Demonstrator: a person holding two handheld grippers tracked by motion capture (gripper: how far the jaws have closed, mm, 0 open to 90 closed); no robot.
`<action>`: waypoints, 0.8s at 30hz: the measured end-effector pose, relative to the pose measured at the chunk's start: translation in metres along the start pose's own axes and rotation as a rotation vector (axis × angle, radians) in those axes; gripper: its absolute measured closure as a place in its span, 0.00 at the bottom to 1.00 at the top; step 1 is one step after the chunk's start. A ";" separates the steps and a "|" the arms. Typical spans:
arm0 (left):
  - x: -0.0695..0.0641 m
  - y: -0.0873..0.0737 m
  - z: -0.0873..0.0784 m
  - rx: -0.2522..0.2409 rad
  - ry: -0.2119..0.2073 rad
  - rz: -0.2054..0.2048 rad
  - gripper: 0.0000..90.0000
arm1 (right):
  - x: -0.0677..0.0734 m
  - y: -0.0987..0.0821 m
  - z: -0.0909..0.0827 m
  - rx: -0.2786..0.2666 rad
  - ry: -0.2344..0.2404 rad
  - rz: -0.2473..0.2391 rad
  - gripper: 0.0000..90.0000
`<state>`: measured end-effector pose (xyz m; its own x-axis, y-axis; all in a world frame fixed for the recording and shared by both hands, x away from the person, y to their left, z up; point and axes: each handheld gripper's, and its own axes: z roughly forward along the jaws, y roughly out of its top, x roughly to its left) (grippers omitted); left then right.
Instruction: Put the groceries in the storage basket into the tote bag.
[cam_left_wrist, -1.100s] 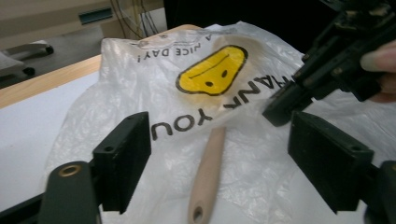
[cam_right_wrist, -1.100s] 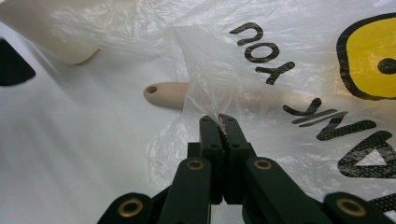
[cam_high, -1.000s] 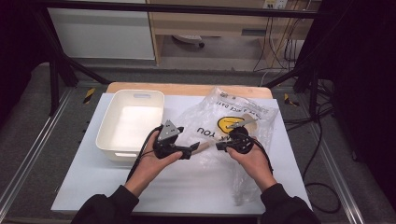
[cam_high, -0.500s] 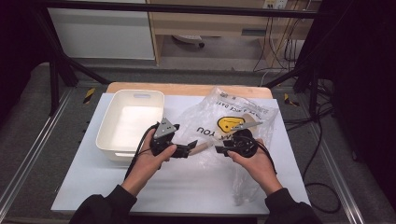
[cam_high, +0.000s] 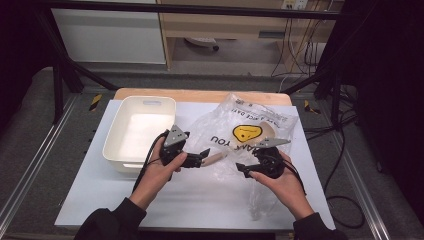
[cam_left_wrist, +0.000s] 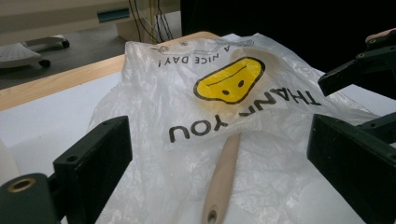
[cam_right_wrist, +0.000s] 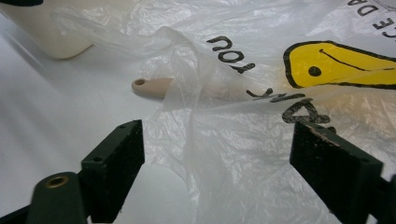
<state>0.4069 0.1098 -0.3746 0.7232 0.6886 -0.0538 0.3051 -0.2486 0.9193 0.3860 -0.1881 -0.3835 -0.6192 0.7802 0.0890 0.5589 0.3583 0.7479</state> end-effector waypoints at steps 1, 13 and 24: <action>0.000 0.000 0.000 0.001 0.000 0.000 0.07 | 0.000 -0.002 -0.001 -0.003 -0.005 -0.003 0.17; -0.001 0.001 -0.005 0.009 0.007 0.004 0.07 | -0.006 -0.019 -0.013 -0.022 -0.037 0.028 0.07; 0.003 0.000 -0.010 0.011 0.014 -0.011 0.06 | -0.009 -0.035 -0.022 -0.031 -0.060 0.055 0.06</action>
<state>0.4029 0.1184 -0.3712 0.7113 0.7005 -0.0583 0.3195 -0.2483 0.9145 0.3600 -0.2191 -0.3959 -0.5530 0.8281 0.0915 0.5733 0.2985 0.7630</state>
